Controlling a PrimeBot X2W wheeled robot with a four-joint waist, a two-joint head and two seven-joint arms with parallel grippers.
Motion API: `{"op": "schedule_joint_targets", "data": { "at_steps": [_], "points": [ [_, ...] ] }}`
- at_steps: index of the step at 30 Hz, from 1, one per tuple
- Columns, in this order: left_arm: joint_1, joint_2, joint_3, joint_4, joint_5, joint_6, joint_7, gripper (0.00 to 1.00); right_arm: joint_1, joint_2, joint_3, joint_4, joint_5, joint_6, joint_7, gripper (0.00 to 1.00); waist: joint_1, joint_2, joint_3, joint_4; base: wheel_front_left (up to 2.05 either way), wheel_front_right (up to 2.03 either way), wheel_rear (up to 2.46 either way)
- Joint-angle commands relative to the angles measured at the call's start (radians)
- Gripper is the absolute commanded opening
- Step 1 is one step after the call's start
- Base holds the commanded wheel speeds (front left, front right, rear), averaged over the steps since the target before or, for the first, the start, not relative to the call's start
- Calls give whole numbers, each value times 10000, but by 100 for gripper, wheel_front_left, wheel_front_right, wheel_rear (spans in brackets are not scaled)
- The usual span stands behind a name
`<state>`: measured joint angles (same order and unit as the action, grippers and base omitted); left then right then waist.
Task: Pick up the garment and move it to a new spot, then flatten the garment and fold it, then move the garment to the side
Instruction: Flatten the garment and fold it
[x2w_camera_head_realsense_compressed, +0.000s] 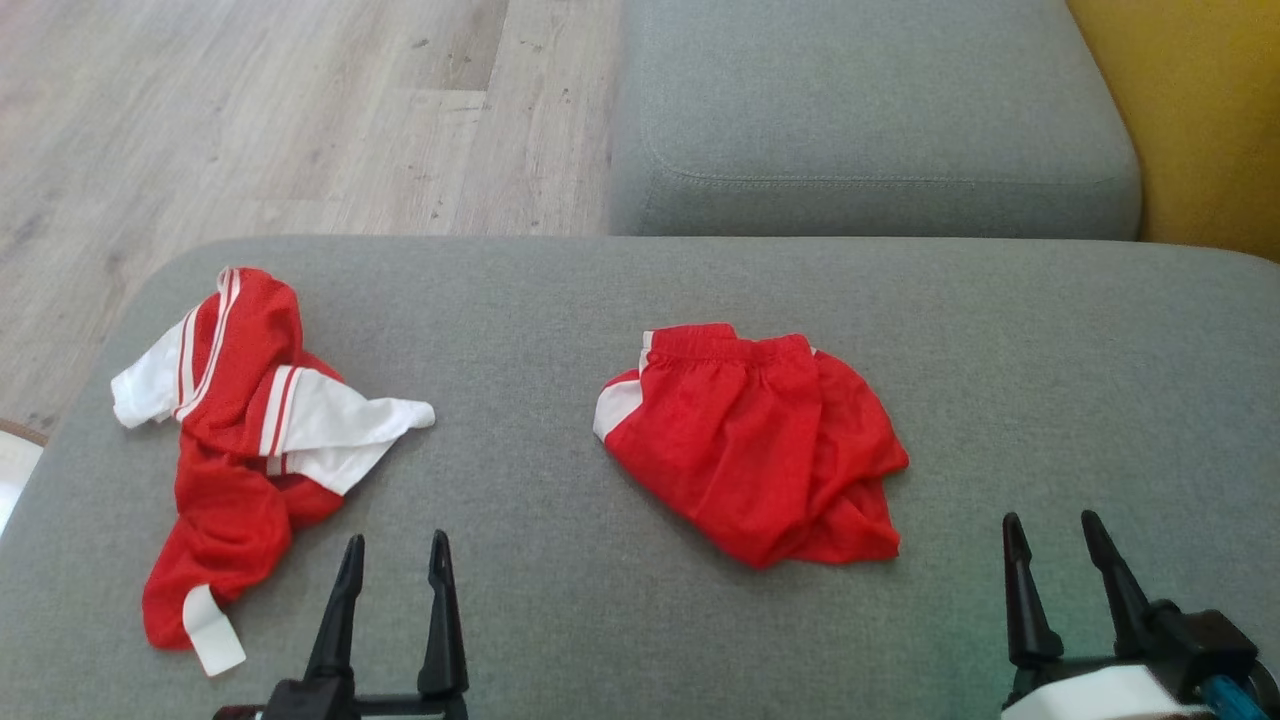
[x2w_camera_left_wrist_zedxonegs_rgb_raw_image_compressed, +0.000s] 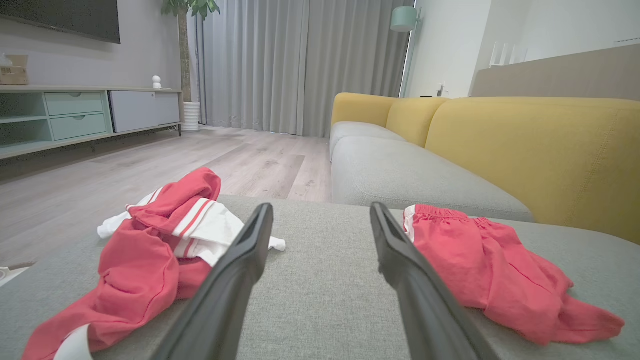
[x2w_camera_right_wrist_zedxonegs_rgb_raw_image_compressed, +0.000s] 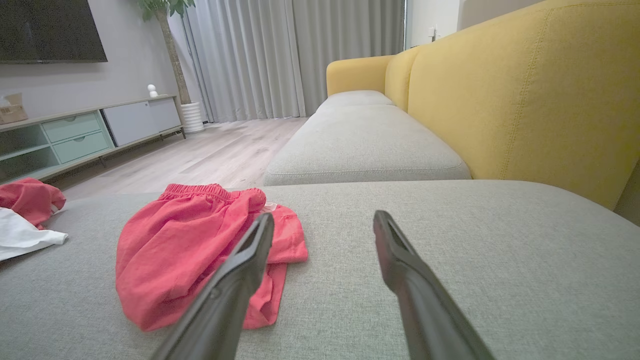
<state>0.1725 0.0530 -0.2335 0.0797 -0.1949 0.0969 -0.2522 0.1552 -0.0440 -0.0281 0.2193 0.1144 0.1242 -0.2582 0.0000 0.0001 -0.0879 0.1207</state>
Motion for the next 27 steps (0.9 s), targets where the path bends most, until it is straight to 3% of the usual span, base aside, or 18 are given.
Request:
{"op": "schedule_joint_targets", "data": {
  "at_steps": [1, 21, 27],
  "points": [
    [-315, -27, 323, -271, 94, 41, -95, 100, -247, -62, 268, -284, 71, 65, -36, 100, 0, -1, -4, 2, 0, 0, 0],
    [-460, -28, -2, 257, 780, -260, -95, 100, -274, -62, 654, -233, 32, 65, -36, 100, 0, -1, 197, -165, 0, 0, 0],
    [-2470, -28, -1104, 1705, 937, -816, -95, 100, -521, -62, 964, -285, -228, 65, -36, 100, 0, -1, 805, -751, 0, 0, 0]
  ]
}}
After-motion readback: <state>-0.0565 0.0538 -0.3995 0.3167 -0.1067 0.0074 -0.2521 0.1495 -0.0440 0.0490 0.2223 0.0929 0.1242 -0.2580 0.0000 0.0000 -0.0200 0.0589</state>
